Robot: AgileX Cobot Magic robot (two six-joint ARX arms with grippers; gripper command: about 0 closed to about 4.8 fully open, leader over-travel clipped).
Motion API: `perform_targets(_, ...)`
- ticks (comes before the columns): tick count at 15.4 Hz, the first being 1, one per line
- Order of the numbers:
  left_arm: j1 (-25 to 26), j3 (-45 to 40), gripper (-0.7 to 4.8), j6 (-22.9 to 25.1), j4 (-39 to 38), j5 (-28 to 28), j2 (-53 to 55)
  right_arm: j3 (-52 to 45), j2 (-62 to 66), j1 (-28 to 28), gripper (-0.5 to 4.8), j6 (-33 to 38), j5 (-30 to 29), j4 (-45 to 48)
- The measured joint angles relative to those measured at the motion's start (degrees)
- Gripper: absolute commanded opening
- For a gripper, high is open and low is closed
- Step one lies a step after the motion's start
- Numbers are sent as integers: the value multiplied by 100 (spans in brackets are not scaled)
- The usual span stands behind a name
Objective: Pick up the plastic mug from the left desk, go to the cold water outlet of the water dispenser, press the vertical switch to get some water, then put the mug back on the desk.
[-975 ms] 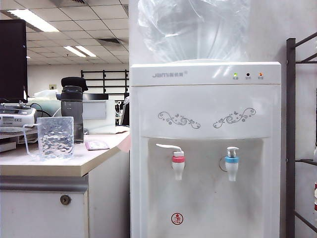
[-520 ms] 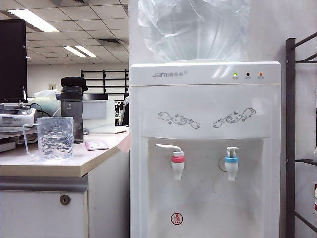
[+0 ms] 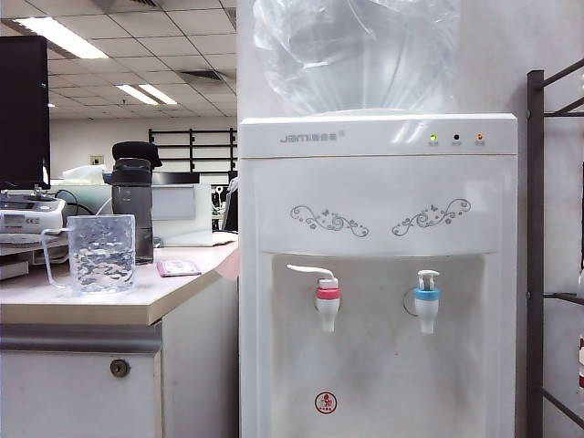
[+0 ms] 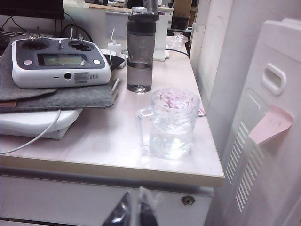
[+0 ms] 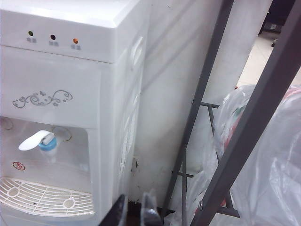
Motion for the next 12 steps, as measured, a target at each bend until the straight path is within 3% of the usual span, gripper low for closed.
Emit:
perform_targets(4, 0, 0, 22, 2, 0, 0, 0, 0, 0, -7, 50, -20, 37, 0)
perform_targets(5, 0, 0, 22, 0, -2, 0, 0, -219, -22, -7, 50, -39, 310, 378)
perform_targets(9, 0, 2, 22, 0, -2, 2, 0, -964, -304, -11, 50, -42, 350, 1521)
perform_targets(12, 0, 0, 22, 2, -4, 0, 0, -1421, -363, -144, 50, 710, 376, 1967)
